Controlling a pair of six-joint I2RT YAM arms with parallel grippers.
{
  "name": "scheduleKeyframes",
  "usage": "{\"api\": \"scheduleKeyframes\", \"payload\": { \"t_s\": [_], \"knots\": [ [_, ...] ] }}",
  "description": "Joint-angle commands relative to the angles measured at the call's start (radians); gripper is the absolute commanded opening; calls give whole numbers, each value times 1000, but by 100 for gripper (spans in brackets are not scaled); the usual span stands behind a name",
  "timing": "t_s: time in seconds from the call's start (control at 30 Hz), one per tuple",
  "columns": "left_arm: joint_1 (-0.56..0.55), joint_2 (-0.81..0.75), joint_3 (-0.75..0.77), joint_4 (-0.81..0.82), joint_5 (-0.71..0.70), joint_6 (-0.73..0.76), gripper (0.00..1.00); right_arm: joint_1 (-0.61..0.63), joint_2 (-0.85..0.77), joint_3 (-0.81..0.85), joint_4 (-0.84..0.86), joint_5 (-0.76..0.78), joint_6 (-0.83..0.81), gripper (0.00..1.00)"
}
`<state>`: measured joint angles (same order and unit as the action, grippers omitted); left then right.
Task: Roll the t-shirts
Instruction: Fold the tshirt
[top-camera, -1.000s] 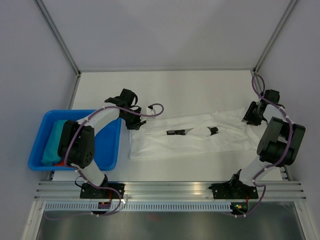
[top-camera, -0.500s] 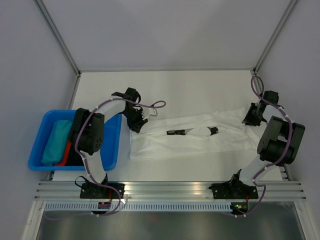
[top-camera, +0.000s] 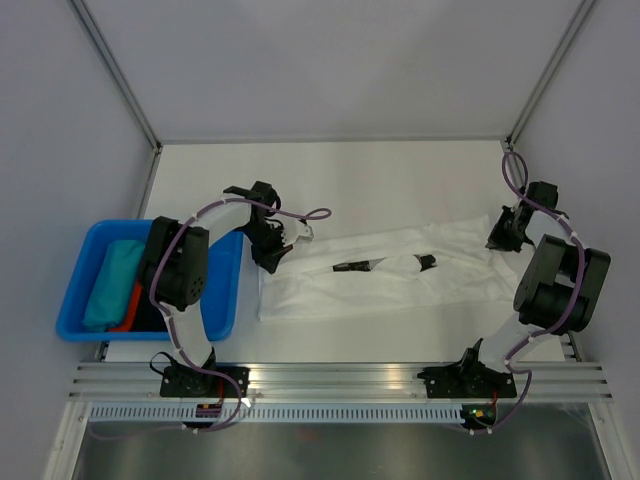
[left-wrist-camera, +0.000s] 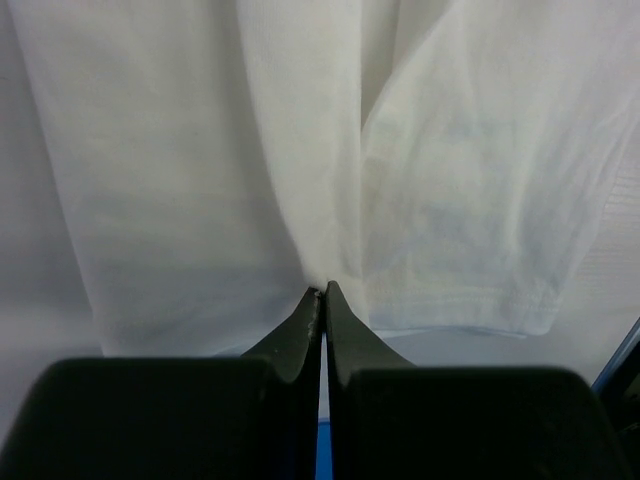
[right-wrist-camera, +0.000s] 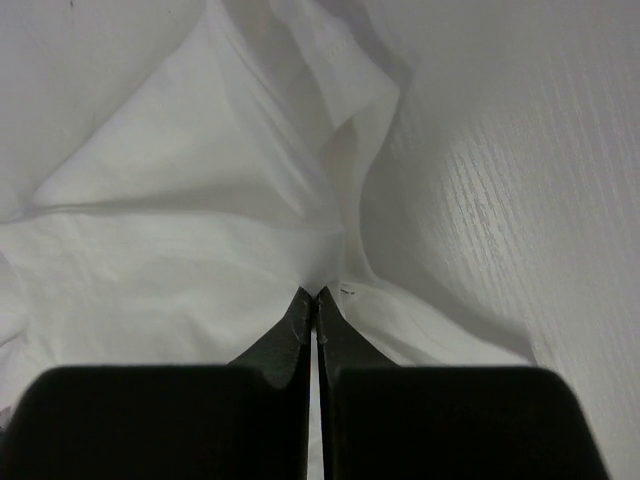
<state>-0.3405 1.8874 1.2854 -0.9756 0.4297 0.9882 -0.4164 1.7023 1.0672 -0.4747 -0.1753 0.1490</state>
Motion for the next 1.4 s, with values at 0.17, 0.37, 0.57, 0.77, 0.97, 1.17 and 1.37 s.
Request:
{"api": "scheduleKeyframes", "payload": {
  "t_s": [0.17,0.37,0.57,0.77,0.97,1.17,1.37],
  "knots": [
    [0,-96,20,21,23,1,2,-2,-95,13,-15,20,-8,0],
    [0,-97,38,25,7,-13,2,-2,-105,4,-18,25,-8,1],
    [0,-91,61,84,-25,-59,2,-1,-107,20,-15,-4,-5,0],
    [1,-113,83,299,-166,-134,2,16,-127,114,-2,-20,12,0],
    [1,-114,109,412,-262,-195,2,85,-56,238,-36,11,0,0],
    [24,-119,101,528,-350,-252,2,87,-32,300,8,-6,32,0],
    [23,-218,-131,563,-253,-152,2,87,-98,111,53,14,47,0]
  ]
}}
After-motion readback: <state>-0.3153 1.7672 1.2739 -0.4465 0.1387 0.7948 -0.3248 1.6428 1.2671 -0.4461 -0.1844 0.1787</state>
